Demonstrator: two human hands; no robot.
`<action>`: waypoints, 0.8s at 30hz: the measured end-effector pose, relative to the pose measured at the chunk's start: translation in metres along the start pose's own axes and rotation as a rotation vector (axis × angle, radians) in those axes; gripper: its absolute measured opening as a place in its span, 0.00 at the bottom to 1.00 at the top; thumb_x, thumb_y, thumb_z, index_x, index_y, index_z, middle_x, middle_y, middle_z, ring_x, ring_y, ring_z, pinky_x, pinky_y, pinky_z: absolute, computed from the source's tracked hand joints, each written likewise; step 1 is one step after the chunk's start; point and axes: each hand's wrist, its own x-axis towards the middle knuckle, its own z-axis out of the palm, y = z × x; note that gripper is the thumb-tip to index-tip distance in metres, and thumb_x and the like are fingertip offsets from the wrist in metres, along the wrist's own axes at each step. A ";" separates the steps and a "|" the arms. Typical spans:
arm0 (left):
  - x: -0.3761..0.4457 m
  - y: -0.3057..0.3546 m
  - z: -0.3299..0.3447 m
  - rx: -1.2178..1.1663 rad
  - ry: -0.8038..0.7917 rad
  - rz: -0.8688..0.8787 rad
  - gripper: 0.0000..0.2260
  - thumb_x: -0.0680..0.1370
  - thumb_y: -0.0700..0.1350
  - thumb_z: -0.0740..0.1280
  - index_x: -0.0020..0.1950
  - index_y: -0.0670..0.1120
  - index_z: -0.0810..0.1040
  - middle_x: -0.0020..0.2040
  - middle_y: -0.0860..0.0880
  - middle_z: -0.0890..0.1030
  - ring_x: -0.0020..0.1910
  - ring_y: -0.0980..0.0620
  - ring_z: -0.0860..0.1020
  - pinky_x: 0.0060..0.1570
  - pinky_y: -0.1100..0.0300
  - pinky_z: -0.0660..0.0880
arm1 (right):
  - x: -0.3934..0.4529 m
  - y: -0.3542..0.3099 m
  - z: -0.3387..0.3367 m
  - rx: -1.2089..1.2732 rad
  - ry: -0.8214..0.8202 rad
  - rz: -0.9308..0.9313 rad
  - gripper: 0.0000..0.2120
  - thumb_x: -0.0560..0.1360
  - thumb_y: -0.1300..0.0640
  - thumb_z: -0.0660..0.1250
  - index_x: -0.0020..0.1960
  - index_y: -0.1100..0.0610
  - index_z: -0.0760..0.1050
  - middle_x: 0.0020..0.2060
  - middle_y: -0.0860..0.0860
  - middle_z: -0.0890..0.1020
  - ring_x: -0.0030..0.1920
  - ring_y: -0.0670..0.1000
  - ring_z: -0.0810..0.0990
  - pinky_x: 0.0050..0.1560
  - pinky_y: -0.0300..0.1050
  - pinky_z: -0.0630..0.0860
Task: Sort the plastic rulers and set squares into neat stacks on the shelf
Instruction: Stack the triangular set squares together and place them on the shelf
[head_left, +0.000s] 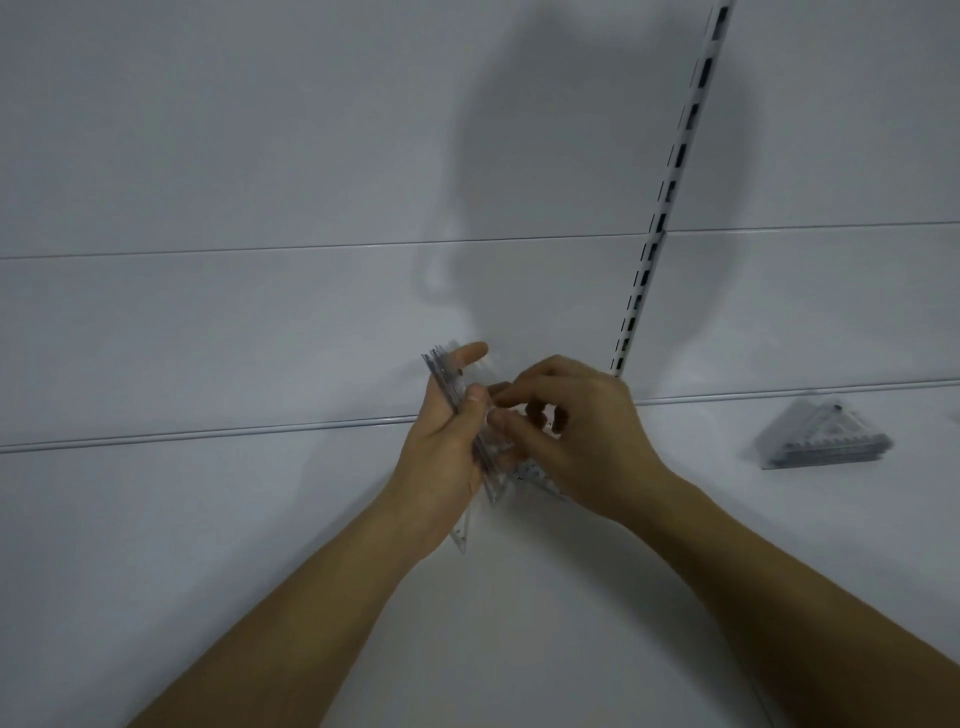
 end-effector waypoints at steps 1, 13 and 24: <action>0.001 0.000 -0.001 0.010 0.002 0.010 0.16 0.84 0.45 0.56 0.71 0.52 0.70 0.62 0.36 0.78 0.53 0.42 0.82 0.49 0.47 0.80 | 0.000 0.001 0.001 -0.012 -0.048 -0.012 0.09 0.79 0.51 0.68 0.49 0.53 0.86 0.45 0.47 0.83 0.44 0.44 0.78 0.46 0.35 0.72; 0.005 0.012 -0.008 -0.126 0.075 -0.001 0.09 0.76 0.53 0.66 0.55 0.52 0.77 0.58 0.39 0.78 0.37 0.50 0.73 0.30 0.59 0.71 | 0.007 0.029 -0.024 -0.142 -0.189 0.225 0.12 0.80 0.48 0.67 0.62 0.49 0.79 0.51 0.46 0.81 0.47 0.44 0.77 0.50 0.43 0.76; 0.005 0.013 -0.011 -0.049 0.191 0.009 0.06 0.85 0.45 0.59 0.55 0.49 0.75 0.52 0.39 0.79 0.28 0.52 0.69 0.25 0.61 0.68 | 0.005 0.043 -0.024 -0.235 -0.408 0.360 0.11 0.78 0.51 0.70 0.58 0.53 0.83 0.51 0.48 0.85 0.40 0.42 0.78 0.43 0.27 0.71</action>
